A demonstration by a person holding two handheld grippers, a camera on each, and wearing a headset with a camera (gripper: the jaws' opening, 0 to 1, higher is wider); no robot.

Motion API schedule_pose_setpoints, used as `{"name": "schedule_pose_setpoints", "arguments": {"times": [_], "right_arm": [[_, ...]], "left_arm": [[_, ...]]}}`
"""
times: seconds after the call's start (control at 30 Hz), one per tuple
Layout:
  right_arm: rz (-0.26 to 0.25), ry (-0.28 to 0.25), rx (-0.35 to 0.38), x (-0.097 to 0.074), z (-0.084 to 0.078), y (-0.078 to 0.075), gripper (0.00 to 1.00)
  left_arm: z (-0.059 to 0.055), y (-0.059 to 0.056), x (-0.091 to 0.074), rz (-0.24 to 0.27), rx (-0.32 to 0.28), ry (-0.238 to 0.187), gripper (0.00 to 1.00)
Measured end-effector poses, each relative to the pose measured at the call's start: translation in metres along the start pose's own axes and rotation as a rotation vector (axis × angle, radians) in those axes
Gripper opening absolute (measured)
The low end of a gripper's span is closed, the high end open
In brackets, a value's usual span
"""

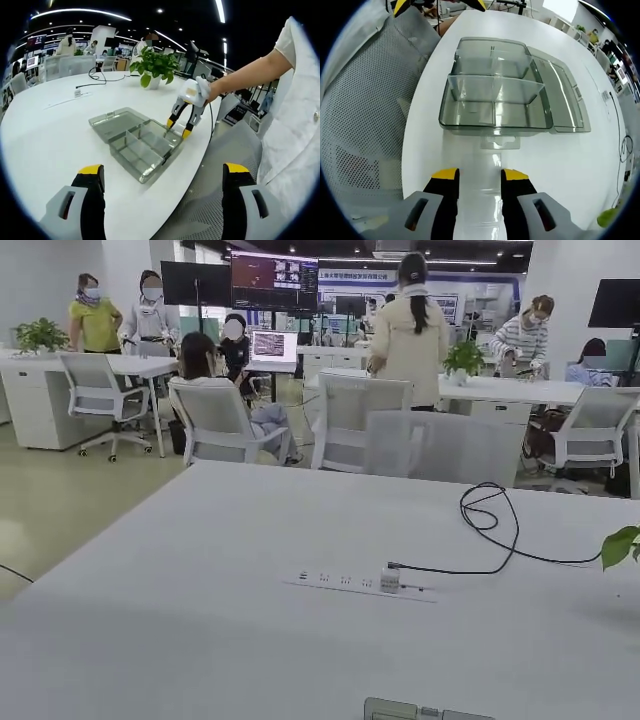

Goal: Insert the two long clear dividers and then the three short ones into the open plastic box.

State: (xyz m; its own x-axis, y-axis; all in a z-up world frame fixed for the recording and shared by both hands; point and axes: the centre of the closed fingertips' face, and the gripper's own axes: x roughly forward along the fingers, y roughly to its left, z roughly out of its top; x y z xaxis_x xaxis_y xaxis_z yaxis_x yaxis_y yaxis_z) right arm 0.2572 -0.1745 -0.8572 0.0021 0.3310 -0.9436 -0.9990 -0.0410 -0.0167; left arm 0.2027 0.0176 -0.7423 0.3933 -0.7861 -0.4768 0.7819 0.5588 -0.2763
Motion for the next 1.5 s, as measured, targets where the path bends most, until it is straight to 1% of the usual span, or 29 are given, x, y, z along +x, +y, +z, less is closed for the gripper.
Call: {"name": "schedule_pose_setpoints", "arguments": {"times": [0.37,0.53,0.63,0.83,1.03,1.1,1.17,1.23,1.3,1.33,1.37,1.4,1.43,1.47,1.5], "right_arm": [[0.001,0.007,0.008,0.000,0.000,0.000,0.33],[-0.011,0.010,0.022,-0.001,0.001,-0.001,0.33],[-0.025,0.003,0.040,-0.006,0.004,-0.004,0.33],[-0.054,0.017,0.080,-0.016,-0.001,-0.008,0.33],[-0.089,0.012,0.108,-0.028,-0.004,-0.010,0.33],[-0.108,0.006,0.117,-0.035,-0.004,-0.010,0.33],[-0.129,-0.008,0.127,-0.043,-0.002,-0.011,0.33],[-0.147,-0.023,0.134,-0.051,0.002,-0.010,0.33],[-0.166,-0.034,0.132,-0.058,0.005,-0.011,0.33],[-0.178,-0.045,0.127,-0.064,0.009,-0.010,0.33],[-0.181,-0.048,0.127,-0.066,0.010,-0.009,0.33],[-0.196,-0.059,0.122,-0.072,0.014,-0.009,0.33],[-0.206,-0.068,0.116,-0.076,0.018,-0.009,0.33],[-0.219,-0.082,0.113,-0.082,0.024,-0.007,0.33],[-0.227,-0.094,0.112,-0.086,0.029,-0.006,0.33]], "left_arm": [[-0.001,0.000,-0.002,0.005,0.002,0.000,1.00],[0.000,0.000,-0.003,0.007,0.004,0.000,1.00],[0.001,0.000,-0.004,0.006,0.007,-0.005,1.00],[0.002,-0.002,-0.003,0.001,0.010,-0.009,1.00],[0.004,-0.003,-0.003,-0.004,0.009,-0.012,0.99],[0.005,-0.004,-0.003,-0.005,0.001,-0.013,0.98],[0.010,-0.003,-0.003,-0.005,-0.012,-0.029,0.98],[0.015,-0.003,-0.004,-0.005,-0.040,-0.048,0.96],[0.021,-0.003,-0.003,-0.005,-0.054,-0.067,0.95],[0.023,-0.002,-0.003,-0.002,-0.066,-0.070,0.95],[0.025,-0.002,-0.003,-0.005,-0.083,-0.074,0.93],[0.028,-0.004,-0.002,-0.013,-0.115,-0.077,0.91],[0.033,-0.006,-0.002,-0.023,-0.134,-0.093,0.91],[0.039,-0.006,-0.001,-0.023,-0.125,-0.114,0.90],[0.043,-0.007,-0.001,-0.023,-0.135,-0.122,0.90]]}}
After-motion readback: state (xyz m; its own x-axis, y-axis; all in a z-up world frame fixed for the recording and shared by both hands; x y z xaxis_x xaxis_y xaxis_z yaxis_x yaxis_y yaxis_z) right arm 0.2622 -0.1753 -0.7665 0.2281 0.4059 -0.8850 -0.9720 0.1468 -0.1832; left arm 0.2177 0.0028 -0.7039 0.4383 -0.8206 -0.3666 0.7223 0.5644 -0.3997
